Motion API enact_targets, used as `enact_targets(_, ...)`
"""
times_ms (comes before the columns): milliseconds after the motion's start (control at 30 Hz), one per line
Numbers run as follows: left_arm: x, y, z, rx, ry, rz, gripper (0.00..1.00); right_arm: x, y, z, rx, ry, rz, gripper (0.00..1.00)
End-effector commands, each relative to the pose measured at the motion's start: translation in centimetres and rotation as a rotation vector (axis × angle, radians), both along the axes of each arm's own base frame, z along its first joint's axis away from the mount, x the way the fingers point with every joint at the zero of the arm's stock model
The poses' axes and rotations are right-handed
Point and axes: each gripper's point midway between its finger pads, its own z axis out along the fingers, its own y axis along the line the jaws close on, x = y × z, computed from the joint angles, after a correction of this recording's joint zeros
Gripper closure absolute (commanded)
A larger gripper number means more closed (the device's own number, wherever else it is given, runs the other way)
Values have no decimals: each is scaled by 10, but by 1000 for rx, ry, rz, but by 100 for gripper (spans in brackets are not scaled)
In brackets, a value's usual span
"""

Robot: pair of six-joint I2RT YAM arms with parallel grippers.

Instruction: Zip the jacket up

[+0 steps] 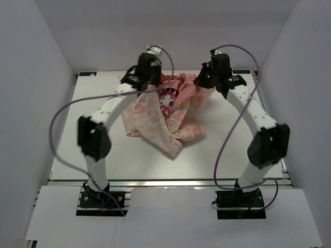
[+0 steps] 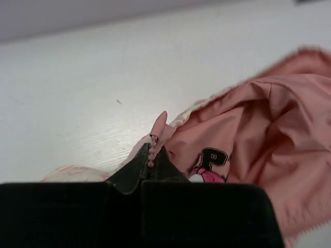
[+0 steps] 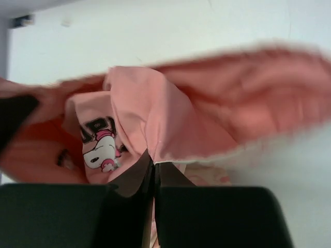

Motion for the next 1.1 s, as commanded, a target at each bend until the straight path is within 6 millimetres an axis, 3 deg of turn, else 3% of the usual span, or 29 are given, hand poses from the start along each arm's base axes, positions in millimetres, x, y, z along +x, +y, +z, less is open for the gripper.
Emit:
enact_targets(0,-67,51,234,-243,-514,28,100,-47,4,157,-75,-479,175,100)
enact_targets(33,-86,57,253,-276,-563,10,100,-68,20,177,-70,-551,219,100)
enact_targets(67,-102,60,253,-303,-583,-18,100,-101,17,214,-87,-676,249,100)
enact_targets(100,-144,78,294,-363,-675,-38,100,-117,15,227,-92,-726,235,100)
enact_targets(133,-163,82,305,-396,-703,-64,100,-133,18,233,-95,-755,250,100)
enact_targets(167,-180,82,305,-419,-710,-110,100,-165,18,255,-62,-813,278,100)
enact_targets(200,-201,83,317,-443,-739,-162,100,-180,16,265,-39,-837,290,100)
enact_targets(233,-234,95,339,-489,-798,-191,100,-194,17,273,-20,-862,317,100)
enact_targets(267,-249,98,347,-511,-818,-219,100,-219,13,291,29,-917,357,100)
enact_targets(333,-285,103,367,-555,-867,-290,100,-245,13,309,89,-968,412,100)
enact_targets(367,-295,104,373,-567,-877,-312,100,-266,10,328,138,-1014,450,100)
enact_targets(467,-332,113,400,-592,-941,-378,100,-295,-1,360,196,-1096,490,100)
enact_targets(567,-352,127,422,-594,-1005,-369,100,-310,-12,388,235,-1171,480,100)
enact_targets(700,-333,132,423,-587,-988,-288,100,-282,-16,396,221,-1137,350,100)
enact_targets(733,-322,129,418,-582,-965,-266,100,-266,-22,394,206,-1105,262,100)
enact_targets(767,-305,131,411,-577,-935,-208,100,-243,-15,382,180,-1046,208,100)
enact_targets(800,-277,122,397,-559,-884,-168,100,-229,-19,382,169,-1018,137,100)
enact_targets(833,-259,120,386,-546,-850,-126,100,-204,-35,375,119,-965,-27,100)
enact_targets(867,-234,129,374,-530,-814,-2,100,-172,-26,351,46,-880,-100,100)
enact_targets(900,-200,121,350,-492,-746,59,100,-153,-27,340,-5,-840,-170,100)
enact_targets(933,-179,123,331,-462,-691,130,100,-141,-48,346,-46,-818,-330,100)
enact_targets(967,-160,124,313,-435,-646,199,100,-104,-28,309,-164,-734,-355,100)
enact_targets(1000,-140,137,299,-398,-621,326,100,-87,-25,296,-214,-698,-374,100)
enact_targets(1033,-105,128,259,-338,-539,389,100,-70,-35,308,-188,-702,-398,100)
enact_targets(1067,-89,128,235,-292,-487,439,100,-29,-16,266,-236,-622,-359,100)
